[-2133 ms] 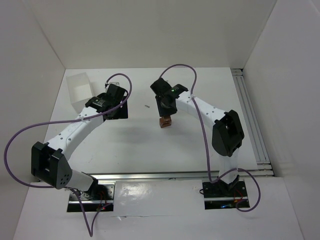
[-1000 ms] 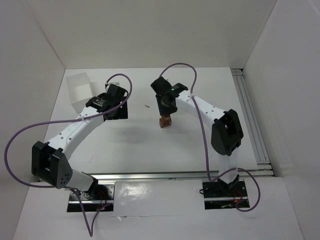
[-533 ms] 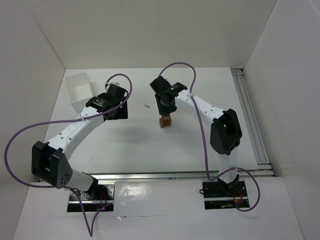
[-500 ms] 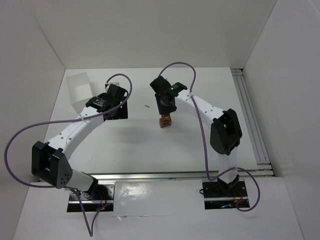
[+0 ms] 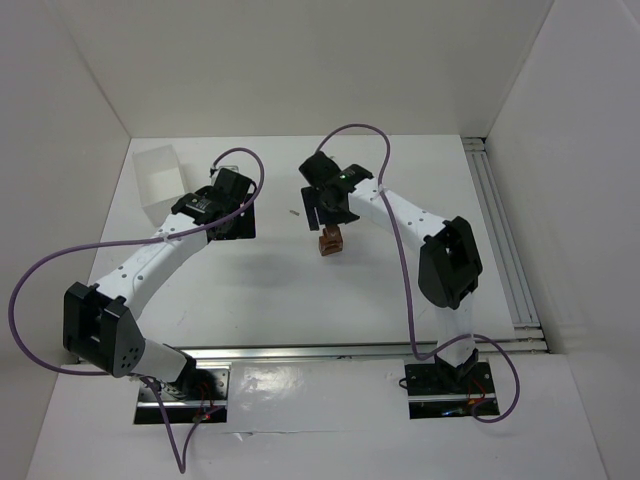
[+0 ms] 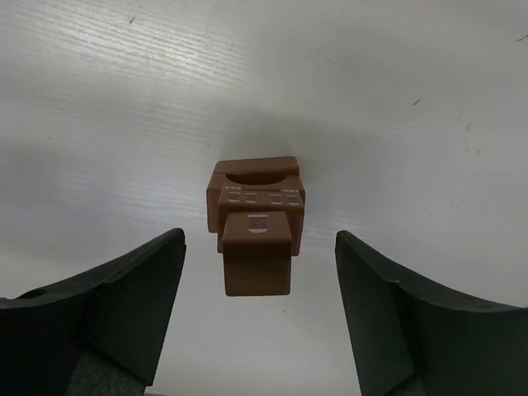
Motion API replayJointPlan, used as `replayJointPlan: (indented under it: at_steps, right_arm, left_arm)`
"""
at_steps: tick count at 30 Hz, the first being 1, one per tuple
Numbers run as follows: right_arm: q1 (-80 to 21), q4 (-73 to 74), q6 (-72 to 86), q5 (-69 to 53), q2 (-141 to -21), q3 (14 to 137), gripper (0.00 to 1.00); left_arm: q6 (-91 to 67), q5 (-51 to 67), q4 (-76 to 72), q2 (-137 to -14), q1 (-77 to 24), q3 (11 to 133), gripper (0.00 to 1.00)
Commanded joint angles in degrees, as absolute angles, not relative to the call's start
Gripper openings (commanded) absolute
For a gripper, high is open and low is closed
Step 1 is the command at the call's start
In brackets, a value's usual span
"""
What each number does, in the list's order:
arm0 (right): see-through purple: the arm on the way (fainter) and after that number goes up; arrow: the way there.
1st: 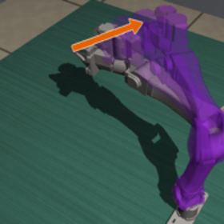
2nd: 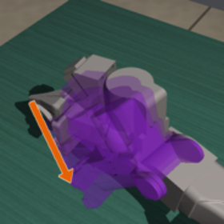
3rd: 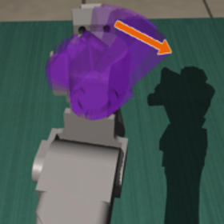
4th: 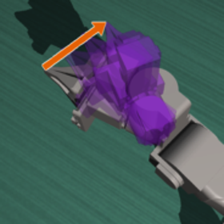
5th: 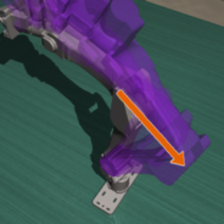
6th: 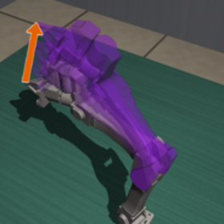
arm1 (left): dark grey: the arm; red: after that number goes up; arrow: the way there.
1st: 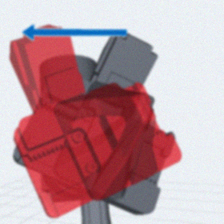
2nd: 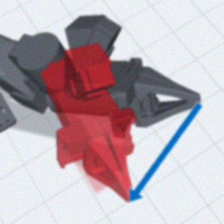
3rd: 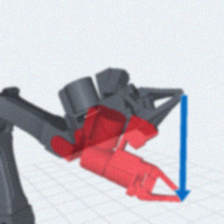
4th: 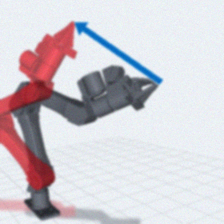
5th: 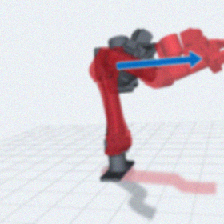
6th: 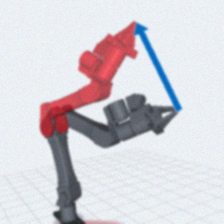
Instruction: Build the wood block tower
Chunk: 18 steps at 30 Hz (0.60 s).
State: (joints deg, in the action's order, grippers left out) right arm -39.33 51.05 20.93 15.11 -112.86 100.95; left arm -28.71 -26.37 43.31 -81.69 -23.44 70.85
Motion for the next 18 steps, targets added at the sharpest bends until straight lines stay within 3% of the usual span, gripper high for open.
replayJointPlan:
  at_steps: [1, 5, 13, 18]
  right_arm:
    - [-39.02, 50.97, 21.18, 16.79, -111.8, 104.32, 0.81]
    - [-39.02, 52.47, 21.71, 20.56, -111.18, 107.05, 1.0]
    - [-37.89, 51.68, 32.06, 42.33, -99.25, 102.13, 1.0]
    - [-36.04, 54.32, 34.19, 45.52, -92.47, 96.34, 1.0]
  left_arm:
    - [-29.0, -27.42, 43.51, -81.65, -23.64, 71.81, 0.94]
    - [-29.0, -27.42, 43.51, -81.04, -23.64, 71.81, 0.94]
    - [-29.0, -28.04, 43.51, -80.42, -23.64, 71.81, 0.96]
    - [-29.0, -28.04, 44.12, -79.37, -23.12, 73.47, 0.96]
